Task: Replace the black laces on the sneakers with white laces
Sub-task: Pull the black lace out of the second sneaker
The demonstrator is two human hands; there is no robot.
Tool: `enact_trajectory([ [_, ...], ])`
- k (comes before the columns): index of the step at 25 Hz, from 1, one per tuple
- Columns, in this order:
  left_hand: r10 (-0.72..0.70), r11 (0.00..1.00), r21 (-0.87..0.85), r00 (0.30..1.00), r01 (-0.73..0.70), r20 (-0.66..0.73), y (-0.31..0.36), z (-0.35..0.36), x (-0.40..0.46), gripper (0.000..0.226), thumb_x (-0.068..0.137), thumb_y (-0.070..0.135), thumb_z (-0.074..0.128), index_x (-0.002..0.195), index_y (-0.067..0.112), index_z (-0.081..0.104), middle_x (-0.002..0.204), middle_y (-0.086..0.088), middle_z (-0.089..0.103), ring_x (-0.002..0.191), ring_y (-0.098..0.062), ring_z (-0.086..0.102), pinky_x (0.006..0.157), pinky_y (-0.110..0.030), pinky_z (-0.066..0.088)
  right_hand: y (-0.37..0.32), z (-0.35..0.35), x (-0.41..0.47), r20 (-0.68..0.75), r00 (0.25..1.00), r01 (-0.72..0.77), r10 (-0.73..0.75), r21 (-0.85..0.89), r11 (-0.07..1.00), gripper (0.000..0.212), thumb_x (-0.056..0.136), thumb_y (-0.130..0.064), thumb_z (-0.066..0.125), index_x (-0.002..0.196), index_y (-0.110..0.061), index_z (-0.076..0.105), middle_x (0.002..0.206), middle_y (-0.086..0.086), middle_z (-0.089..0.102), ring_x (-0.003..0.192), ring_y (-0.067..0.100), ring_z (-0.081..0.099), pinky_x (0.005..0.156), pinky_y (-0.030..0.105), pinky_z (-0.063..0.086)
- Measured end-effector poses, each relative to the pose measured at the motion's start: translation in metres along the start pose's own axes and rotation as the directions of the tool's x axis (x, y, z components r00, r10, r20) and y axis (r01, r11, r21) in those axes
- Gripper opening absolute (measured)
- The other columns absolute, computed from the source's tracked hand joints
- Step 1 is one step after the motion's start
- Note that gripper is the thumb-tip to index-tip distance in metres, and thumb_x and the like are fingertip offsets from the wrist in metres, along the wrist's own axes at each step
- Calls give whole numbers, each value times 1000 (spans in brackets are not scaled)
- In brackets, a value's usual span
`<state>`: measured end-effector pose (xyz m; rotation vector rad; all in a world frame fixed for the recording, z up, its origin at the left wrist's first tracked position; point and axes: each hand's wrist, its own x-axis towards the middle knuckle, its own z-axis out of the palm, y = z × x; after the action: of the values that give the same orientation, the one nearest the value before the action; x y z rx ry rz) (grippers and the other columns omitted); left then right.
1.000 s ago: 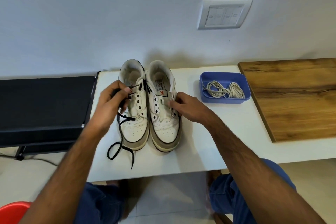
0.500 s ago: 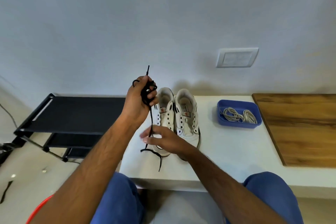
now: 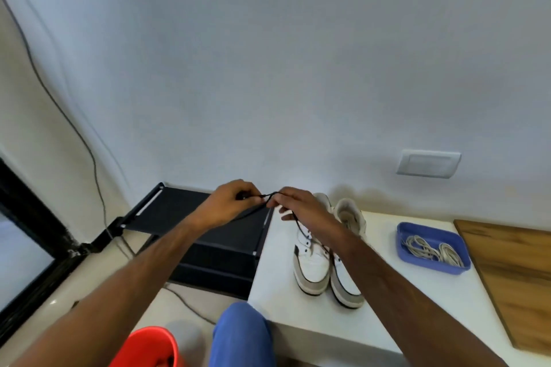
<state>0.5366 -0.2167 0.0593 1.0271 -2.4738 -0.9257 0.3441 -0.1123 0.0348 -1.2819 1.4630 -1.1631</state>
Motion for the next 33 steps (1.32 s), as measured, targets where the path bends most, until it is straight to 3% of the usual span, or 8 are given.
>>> enact_trajectory([
  [5, -90, 955, -290, 992, 60, -91, -8, -39, -47, 4, 102, 14, 55, 102, 15, 59, 65, 4, 66, 49, -12, 54, 50, -24, 42, -70, 59, 26, 95, 971, 239, -220, -410, 880, 22, 101, -35, 58, 108, -24, 75, 109, -1, 54, 105, 8, 51, 91, 22, 41],
  [8, -140, 807, -586, 987, 71, -73, -30, -63, -82, 23, 101, 5, 51, 122, 12, 54, 63, -7, 55, 46, -19, 39, 39, -25, 25, -102, 93, 36, 233, 954, 245, -190, -237, 940, 21, 102, -28, 60, 108, -18, 77, 99, 1, 70, 82, 0, 59, 76, 15, 44],
  [13, -170, 708, -704, 981, 55, -93, -67, -80, -135, 29, 96, 17, 63, 122, 8, 53, 92, -5, 64, 58, -11, 40, 47, -27, 23, -118, 174, 52, 389, 902, 158, -187, 107, 982, 24, 96, -2, 63, 114, -13, 75, 104, 11, 74, 101, 25, 71, 93, 52, 53],
  [18, -406, 750, -644, 874, 152, -267, -119, -85, -189, 29, 107, 31, 47, 87, 14, 60, 64, 2, 41, 49, -8, 33, 45, -21, 24, -107, 254, 49, 401, 894, 146, -200, 163, 976, 34, 90, 9, 63, 109, -17, 72, 102, 4, 72, 92, 13, 69, 81, 30, 55],
  [21, -502, 584, -811, 801, 36, -326, -140, -86, -217, 33, 108, 31, 45, 79, 16, 54, 61, 4, 35, 47, -7, 33, 45, -20, 27, -77, 289, 47, 301, 952, 16, -58, 138, 990, 38, 87, 13, 55, 103, -19, 66, 116, 8, 68, 102, 13, 62, 83, 23, 51],
  [24, -540, 389, -917, 784, -91, -307, -167, -87, -237, 36, 107, 26, 44, 75, 14, 54, 70, -2, 51, 56, -10, 49, 52, -22, 43, -30, 329, 38, 551, 808, -345, 211, 152, 926, 50, 80, 9, 51, 120, -20, 61, 130, 12, 63, 104, 21, 61, 77, 30, 49],
  [27, -557, 568, -818, 773, 88, -304, -185, -74, -252, 35, 107, 23, 44, 86, 9, 68, 93, -11, 67, 78, -13, 65, 68, -24, 52, -6, 362, 29, 713, 637, -570, 293, 181, 801, 51, 89, 7, 48, 132, -19, 57, 119, 12, 67, 110, 36, 69, 97, 48, 55],
  [33, -607, 701, -668, 703, 252, -372, -224, -46, -268, 33, 99, 43, 47, 94, 72, 61, 138, -6, 55, 133, -18, 48, 115, -44, 38, 19, 412, 29, 667, 687, -484, 289, 123, 866, 33, 98, -2, 56, 131, -7, 58, 109, 16, 71, 96, 27, 70, 94, 42, 55],
])
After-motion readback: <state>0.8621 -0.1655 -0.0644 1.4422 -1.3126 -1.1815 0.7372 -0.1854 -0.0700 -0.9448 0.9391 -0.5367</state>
